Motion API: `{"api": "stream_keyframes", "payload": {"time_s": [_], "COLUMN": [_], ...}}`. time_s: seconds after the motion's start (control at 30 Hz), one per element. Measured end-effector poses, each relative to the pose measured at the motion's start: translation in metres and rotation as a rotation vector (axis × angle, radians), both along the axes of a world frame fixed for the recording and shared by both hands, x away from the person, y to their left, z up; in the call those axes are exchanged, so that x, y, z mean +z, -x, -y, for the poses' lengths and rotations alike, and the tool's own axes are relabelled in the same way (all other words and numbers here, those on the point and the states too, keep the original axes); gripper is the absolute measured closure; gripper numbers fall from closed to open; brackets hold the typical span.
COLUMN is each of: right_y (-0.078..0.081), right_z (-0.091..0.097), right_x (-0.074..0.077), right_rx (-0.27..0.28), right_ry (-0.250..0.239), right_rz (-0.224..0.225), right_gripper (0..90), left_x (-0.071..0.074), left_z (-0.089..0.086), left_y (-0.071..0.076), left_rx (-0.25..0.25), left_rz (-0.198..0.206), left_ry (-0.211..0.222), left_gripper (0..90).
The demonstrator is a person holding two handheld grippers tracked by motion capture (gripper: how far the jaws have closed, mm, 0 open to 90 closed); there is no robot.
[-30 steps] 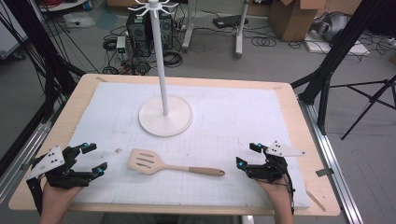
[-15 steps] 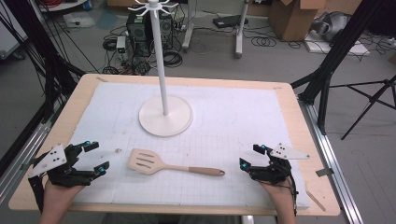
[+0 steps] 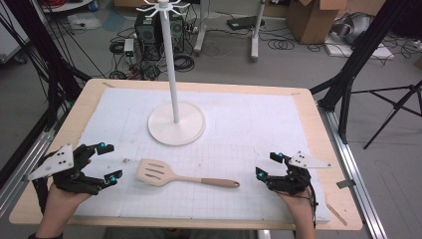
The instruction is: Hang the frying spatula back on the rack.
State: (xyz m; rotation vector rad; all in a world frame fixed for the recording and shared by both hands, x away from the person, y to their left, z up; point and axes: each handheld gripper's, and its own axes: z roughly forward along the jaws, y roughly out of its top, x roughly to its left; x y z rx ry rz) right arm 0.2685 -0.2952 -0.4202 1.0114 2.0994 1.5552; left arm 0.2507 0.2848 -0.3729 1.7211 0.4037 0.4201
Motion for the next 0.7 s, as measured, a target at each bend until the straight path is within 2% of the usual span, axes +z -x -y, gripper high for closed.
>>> {"api": "stream_keyframes", "payload": {"time_s": [0.17, 0.2, 0.23, 0.37, 0.43, 0.53, 0.57, 0.7], "right_y": [-0.001, -0.001, -0.001, -0.002, -0.002, -0.002, -0.002, -0.002], "right_z": [0.000, 0.000, 0.000, 0.000, -0.001, -0.002, -0.002, 0.000], "right_x": [0.001, 0.001, 0.001, 0.001, 0.001, 0.000, 0.000, -0.001], "right_rx": [0.004, 0.005, 0.005, 0.007, 0.008, 0.009, 0.010, 0.006], "right_ry": [-0.010, -0.010, -0.010, -0.011, -0.012, -0.007, -0.006, -0.009], "right_rz": [0.010, 0.010, 0.010, 0.009, 0.007, 0.001, 0.000, 0.000], "right_gripper": [16.6, 16.6, 16.6, 16.4, 16.3, 16.1, 16.1, 15.6], "left_x": [0.008, 0.010, 0.010, 0.011, 0.011, 0.010, 0.010, 0.007], "left_z": [0.016, 0.024, 0.024, 0.047, 0.050, 0.069, 0.069, 0.092], "left_y": [-0.006, -0.010, -0.010, -0.021, -0.022, -0.029, -0.029, -0.037], "left_rx": [-0.046, -0.068, -0.068, -0.121, -0.126, -0.162, -0.162, -0.212], "left_rz": [-0.004, -0.007, -0.007, -0.027, -0.029, -0.042, -0.042, -0.066], "left_ry": [-0.023, -0.041, -0.041, -0.080, -0.081, -0.108, -0.108, -0.153], "left_gripper": [17.9, 17.9, 17.9, 17.9, 17.9, 17.9, 17.9, 18.6]}}
